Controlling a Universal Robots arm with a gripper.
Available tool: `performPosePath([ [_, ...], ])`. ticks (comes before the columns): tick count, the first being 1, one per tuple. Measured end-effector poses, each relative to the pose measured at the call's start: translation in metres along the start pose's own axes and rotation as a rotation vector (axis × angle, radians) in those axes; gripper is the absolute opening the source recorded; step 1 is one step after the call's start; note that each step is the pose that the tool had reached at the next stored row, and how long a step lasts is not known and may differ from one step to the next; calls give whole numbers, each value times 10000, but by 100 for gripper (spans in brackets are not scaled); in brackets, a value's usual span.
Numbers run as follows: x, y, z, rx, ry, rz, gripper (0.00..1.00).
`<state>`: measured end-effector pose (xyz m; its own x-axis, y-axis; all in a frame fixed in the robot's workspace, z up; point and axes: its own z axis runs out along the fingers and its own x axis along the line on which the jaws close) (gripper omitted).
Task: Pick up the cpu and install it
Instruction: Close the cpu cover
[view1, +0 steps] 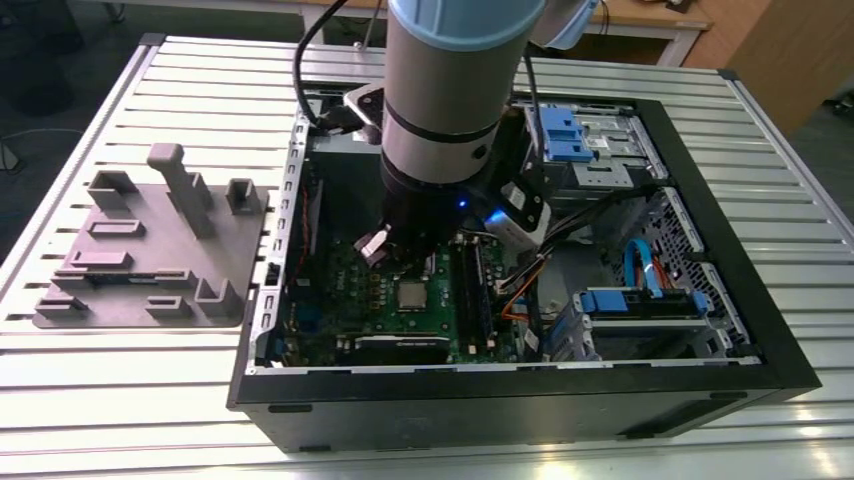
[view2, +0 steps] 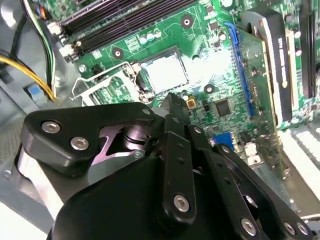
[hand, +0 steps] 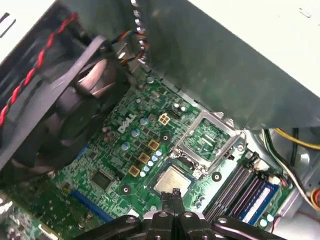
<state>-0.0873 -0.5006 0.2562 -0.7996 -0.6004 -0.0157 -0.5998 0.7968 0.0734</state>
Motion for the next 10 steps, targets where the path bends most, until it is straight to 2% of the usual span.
performPosePath([
  [1, -2, -2, 1, -92, -62, -49, 10],
  [5, -7, -5, 1, -675, -504, -75, 10],
  [6, -7, -6, 5, -788, -585, -99, 10],
  [7, -8, -6, 15, -813, -592, -205, 10],
  [10, -7, -8, 41, -837, -526, -754, 10],
])
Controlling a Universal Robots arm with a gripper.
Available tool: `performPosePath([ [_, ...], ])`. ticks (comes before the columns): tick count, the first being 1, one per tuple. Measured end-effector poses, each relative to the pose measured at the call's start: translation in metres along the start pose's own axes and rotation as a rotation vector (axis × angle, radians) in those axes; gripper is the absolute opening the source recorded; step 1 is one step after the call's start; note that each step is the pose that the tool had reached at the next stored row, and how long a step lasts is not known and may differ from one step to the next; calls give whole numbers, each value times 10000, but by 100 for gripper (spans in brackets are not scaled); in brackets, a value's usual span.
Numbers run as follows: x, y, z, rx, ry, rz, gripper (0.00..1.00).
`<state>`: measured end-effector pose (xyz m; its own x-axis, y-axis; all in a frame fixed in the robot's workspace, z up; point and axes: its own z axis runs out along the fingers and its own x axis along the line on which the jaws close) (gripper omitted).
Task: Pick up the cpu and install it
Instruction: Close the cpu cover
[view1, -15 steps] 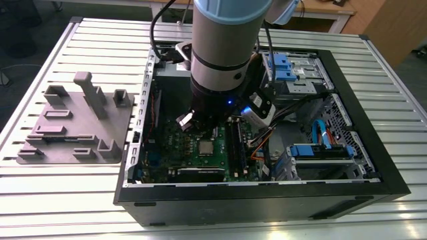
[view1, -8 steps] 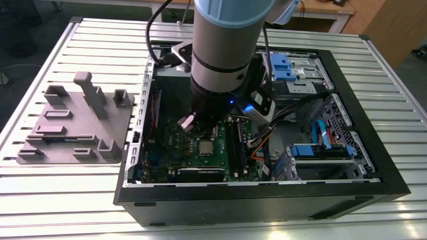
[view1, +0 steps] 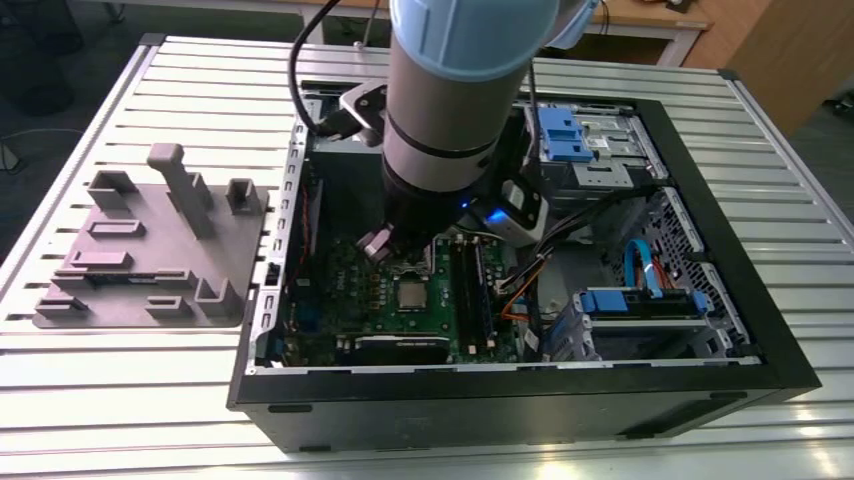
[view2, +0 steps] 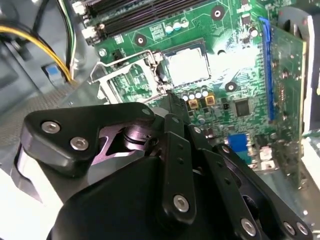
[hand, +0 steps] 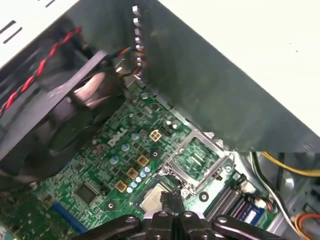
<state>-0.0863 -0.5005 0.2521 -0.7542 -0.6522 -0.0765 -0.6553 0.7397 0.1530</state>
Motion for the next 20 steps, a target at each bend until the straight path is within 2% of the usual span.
performPosePath([
  [3, 2, -4, 22, -41, 84, -531, 10],
  [5, -4, -10, 31, -65, 117, -773, 10],
  [6, -19, -25, 35, -92, 104, -795, 10],
  [10, -115, -111, 48, -298, -48, -801, 10],
  [12, -165, -156, 55, -365, -83, -801, 10],
  [16, -243, -225, 69, -431, -120, -802, 10],
  [20, -244, -225, 70, -431, -120, -801, 10],
])
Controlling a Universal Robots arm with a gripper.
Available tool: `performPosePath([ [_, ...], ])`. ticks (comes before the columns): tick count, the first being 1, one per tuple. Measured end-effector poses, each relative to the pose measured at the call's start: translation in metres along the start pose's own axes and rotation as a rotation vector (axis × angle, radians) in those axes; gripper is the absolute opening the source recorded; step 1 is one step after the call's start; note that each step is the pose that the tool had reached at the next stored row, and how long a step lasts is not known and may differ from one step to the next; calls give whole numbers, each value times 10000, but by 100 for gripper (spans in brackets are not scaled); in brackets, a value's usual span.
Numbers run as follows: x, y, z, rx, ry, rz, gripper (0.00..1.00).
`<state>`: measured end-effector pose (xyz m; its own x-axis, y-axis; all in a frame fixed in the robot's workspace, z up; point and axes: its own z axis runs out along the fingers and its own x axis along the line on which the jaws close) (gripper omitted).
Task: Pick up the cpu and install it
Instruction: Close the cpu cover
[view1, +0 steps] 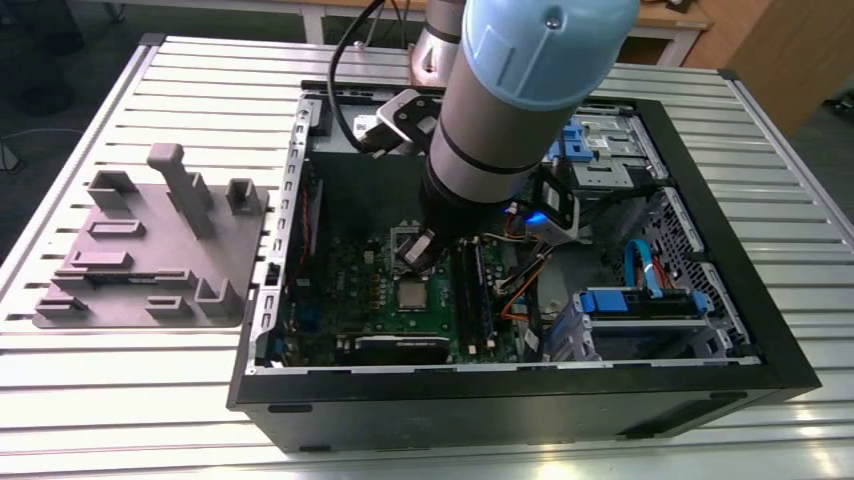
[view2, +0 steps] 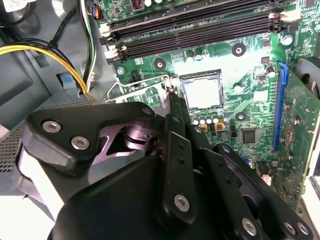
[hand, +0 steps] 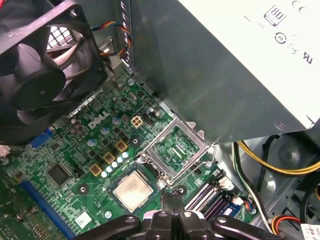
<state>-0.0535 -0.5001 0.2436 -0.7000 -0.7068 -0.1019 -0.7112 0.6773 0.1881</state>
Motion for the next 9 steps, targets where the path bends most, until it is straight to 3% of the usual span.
performPosePath([
  [9, 0, 0, 1, 0, 0, 0, 10],
])
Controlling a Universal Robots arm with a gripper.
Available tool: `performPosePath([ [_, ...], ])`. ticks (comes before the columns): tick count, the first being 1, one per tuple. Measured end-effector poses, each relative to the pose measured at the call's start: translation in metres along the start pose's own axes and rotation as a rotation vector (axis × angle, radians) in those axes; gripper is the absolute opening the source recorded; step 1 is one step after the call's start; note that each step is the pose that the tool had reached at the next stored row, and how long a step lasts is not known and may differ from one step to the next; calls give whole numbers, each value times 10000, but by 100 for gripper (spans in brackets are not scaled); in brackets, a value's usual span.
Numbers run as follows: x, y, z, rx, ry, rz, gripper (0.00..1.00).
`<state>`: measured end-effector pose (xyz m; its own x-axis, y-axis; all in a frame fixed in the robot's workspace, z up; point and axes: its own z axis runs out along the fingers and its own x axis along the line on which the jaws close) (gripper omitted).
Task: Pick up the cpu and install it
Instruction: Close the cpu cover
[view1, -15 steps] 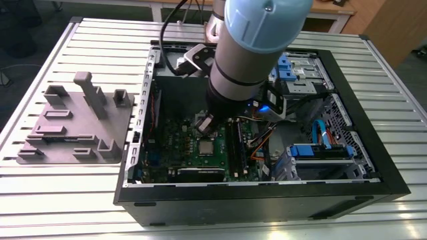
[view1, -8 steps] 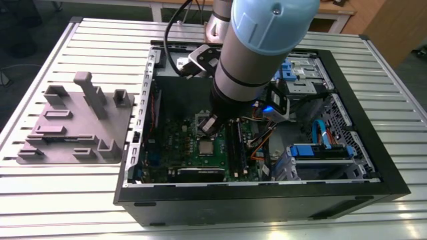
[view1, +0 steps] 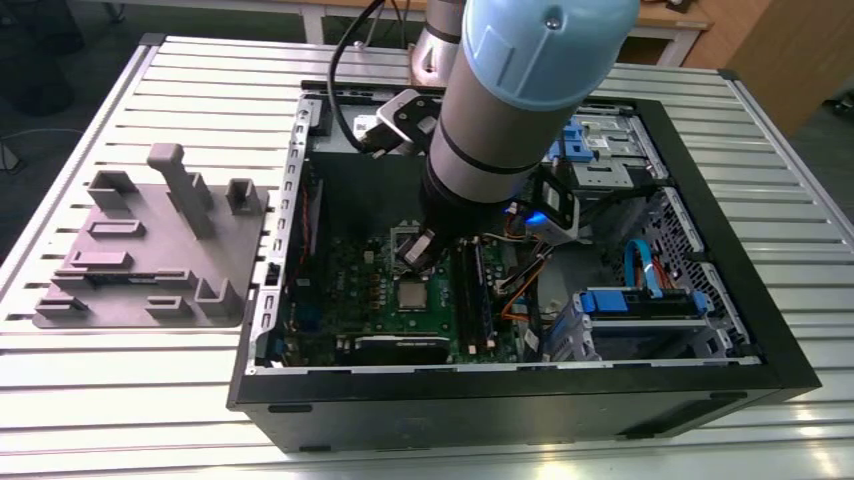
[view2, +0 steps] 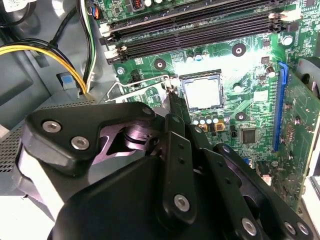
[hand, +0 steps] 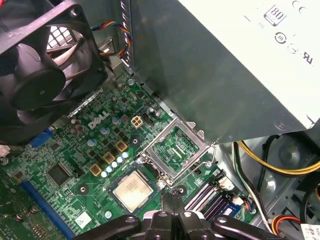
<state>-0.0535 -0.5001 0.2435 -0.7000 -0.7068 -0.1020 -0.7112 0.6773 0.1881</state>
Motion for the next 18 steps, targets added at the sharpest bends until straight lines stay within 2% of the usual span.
performPosePath([
  [1, 0, 0, 0, 0, 0, 0, 10],
  [2, 0, -2, 2, -59, -62, -8, 10],
  [4, 1, -2, 2, -318, -316, -57, 10],
  [5, 1, -3, 8, -383, -352, -147, 10],
  [9, 3, -12, 48, -453, -242, -681, 10],
  [13, -66, -42, 83, -457, -234, -711, 10],
  [18, -169, -34, 143, -457, -235, -714, 10],
])
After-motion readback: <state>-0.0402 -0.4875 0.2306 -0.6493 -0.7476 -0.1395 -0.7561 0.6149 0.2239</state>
